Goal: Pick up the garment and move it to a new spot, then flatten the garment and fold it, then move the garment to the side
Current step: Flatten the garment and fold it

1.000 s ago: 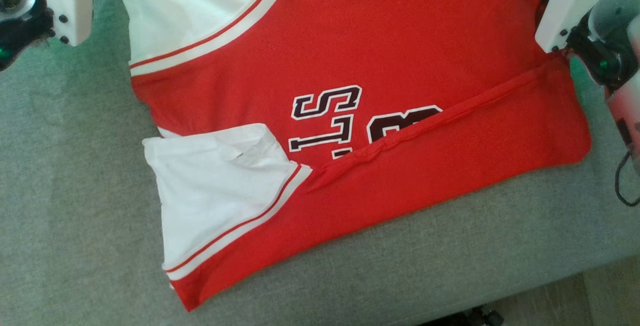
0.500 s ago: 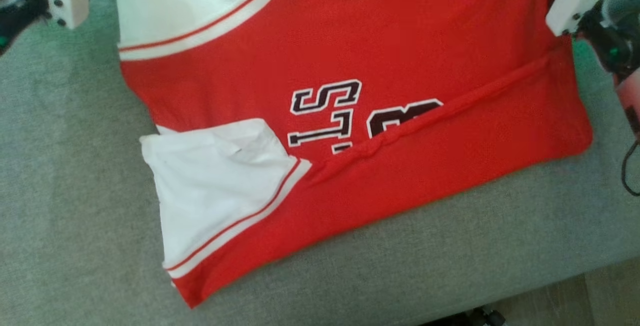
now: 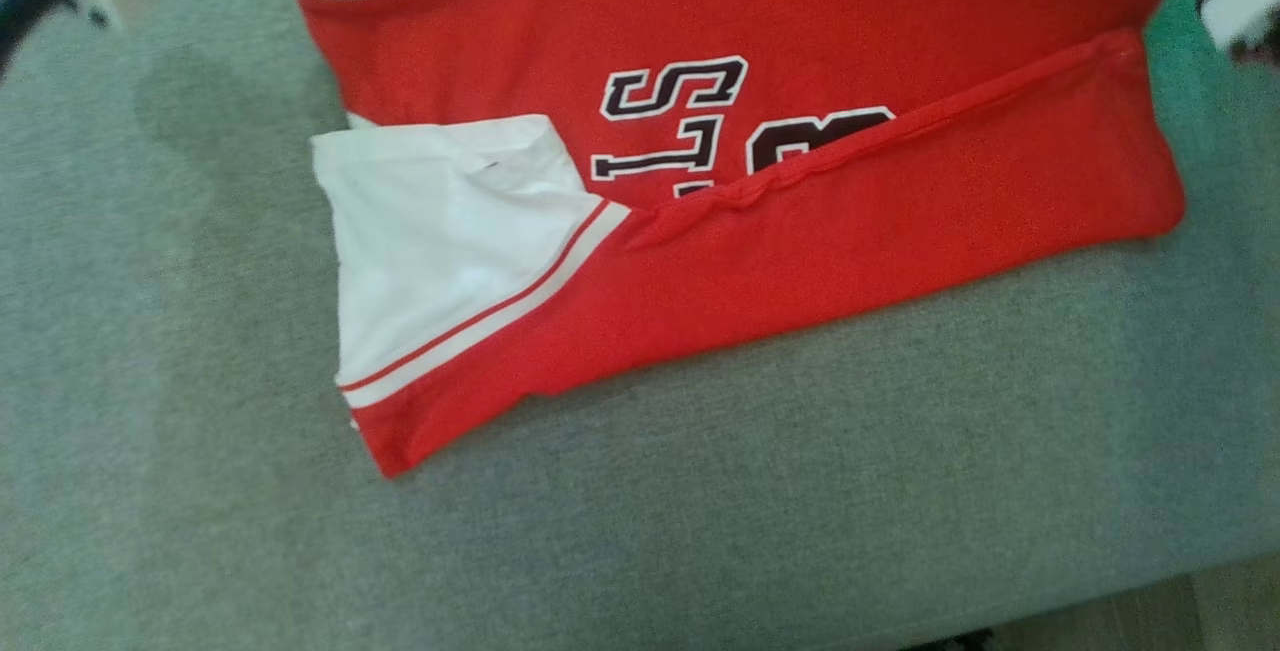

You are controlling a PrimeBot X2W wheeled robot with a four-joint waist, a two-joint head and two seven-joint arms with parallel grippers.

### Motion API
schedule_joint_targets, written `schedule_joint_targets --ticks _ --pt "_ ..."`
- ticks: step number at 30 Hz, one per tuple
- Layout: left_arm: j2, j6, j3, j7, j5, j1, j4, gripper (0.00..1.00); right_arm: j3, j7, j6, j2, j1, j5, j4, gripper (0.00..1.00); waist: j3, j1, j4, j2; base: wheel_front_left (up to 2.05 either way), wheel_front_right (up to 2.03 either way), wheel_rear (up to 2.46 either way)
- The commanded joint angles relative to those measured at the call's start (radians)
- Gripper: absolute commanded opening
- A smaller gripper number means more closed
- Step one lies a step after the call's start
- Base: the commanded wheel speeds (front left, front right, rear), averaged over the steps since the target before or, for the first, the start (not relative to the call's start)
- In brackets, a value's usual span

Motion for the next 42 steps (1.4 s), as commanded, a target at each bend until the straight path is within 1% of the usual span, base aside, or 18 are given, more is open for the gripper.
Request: schedule_joint_targets --ticks 1,6,8,10,11,12,18,23,28,32,33,34,35,36,37,39,41,42 --pt "0.066 0.002 0.035 -0.022 -0.010 0.005 -0.032 0.00 -0.008 -0.006 -0.001 -0.039 0.053 0.010 -0.031 0.00 -0.016 0.0001 0.016 -0.0001 0.00 0.00 0.00" --pt "0.118 0.002 0.009 -0.099 -0.036 0.111 -0.115 0.00 -0.013 -0.012 -0.001 -0.084 0.139 0.027 -0.073 0.00 -0.048 0.0001 0.046 -0.0001 0.00 0.00 0.00" --pt "0.135 0.009 0.001 -0.125 -0.038 0.156 -0.151 0.00 -0.018 -0.014 -0.001 -0.099 0.173 0.034 -0.088 0.00 -0.062 0.0001 0.056 -0.0001 0.00 0.00 0.00" --pt "0.152 0.025 -0.007 -0.149 -0.039 0.200 -0.193 0.00 -0.023 -0.016 -0.001 -0.112 0.206 0.038 -0.103 0.00 -0.073 0.0001 0.066 -0.0001 0.00 0.00 0.00" --pt "0.169 0.043 -0.016 -0.172 -0.036 0.242 -0.237 0.00 -0.030 -0.016 -0.001 -0.126 0.238 0.041 -0.117 0.00 -0.082 0.0001 0.076 -0.0001 0.00 0.00 0.00" --pt "0.169 0.043 -0.016 -0.172 -0.036 0.242 -0.237 0.00 -0.030 -0.016 -0.001 -0.126 0.238 0.041 -0.117 0.00 -0.082 0.0001 0.076 -0.0001 0.00 0.00 0.00" --pt "0.206 0.105 -0.044 -0.225 -0.034 0.355 -0.347 0.00 -0.059 -0.010 -0.001 -0.156 0.331 0.047 -0.151 0.00 -0.099 0.0001 0.099 -0.0001 0.00 0.00 0.00" --pt "0.214 0.159 -0.065 -0.273 -0.027 0.434 -0.409 0.00 -0.101 -0.014 -0.001 -0.166 0.414 0.048 -0.182 0.00 -0.103 0.0001 0.114 -0.0001 0.00 0.00 0.00" --pt "0.220 0.202 -0.088 -0.317 -0.017 0.505 -0.450 0.00 -0.152 -0.018 -0.001 -0.162 0.495 0.041 -0.212 0.00 -0.106 0.0001 0.121 -0.0001 0.00 0.00 0.00" --pt "0.205 0.237 -0.108 -0.342 -0.008 0.552 -0.462 0.00 -0.190 -0.016 -0.001 -0.142 0.551 0.021 -0.229 0.00 -0.107 0.0001 0.126 -0.0001 0.00 0.00 0.00" --pt "0.196 0.246 -0.113 -0.348 -0.006 0.562 -0.459 0.00 -0.200 -0.016 -0.001 -0.134 0.561 0.013 -0.230 0.34 -0.107 0.0001 0.128 -0.0001 0.00 0.00 0.00" --pt "0.184 0.256 -0.115 -0.356 -0.008 0.573 -0.453 0.31 -0.211 -0.018 -0.001 -0.123 0.570 0.004 -0.229 1.00 -0.107 0.0001 0.130 -0.0001 0.00 0.00 0.00" --pt "0.170 0.265 -0.115 -0.371 -0.007 0.581 -0.445 0.85 -0.225 -0.022 -0.001 -0.111 0.578 -0.004 -0.228 1.00 -0.108 0.0001 0.131 -0.0001 0.00 0.00 0.00" --pt "0.154 0.279 -0.111 -0.394 -0.008 0.591 -0.432 1.00 -0.239 -0.033 -0.001 -0.097 0.585 -0.014 -0.228 1.00 -0.109 0.0001 0.132 -0.0001 0.00 0.00 0.00" --pt "0.137 0.293 -0.105 -0.419 -0.005 0.601 -0.416 1.00 -0.254 -0.048 -0.001 -0.082 0.593 -0.024 -0.228 1.00 -0.112 0.0001 0.133 -0.0001 0.00 0.00 0.00" --pt "0.093 0.342 -0.075 -0.467 0.004 0.625 -0.381 1.00 -0.286 -0.090 -0.001 -0.050 0.615 -0.046 -0.232 1.00 -0.121 0.0001 0.137 -0.0001 0.00 0.00 0.00" --pt "0.036 0.394 -0.016 -0.490 0.003 0.667 -0.355 1.00 -0.325 -0.146 -0.001 -0.016 0.644 -0.065 -0.239 1.00 -0.135 0.0001 0.143 -0.0001 0.00 0.00 0.00" --pt "0.003 0.420 0.031 -0.493 0.014 0.690 -0.348 1.00 -0.344 -0.182 -0.001 0.001 0.662 -0.077 -0.247 1.00 -0.143 0.0001 0.146 -0.0001 0.00 0.00 0.00"
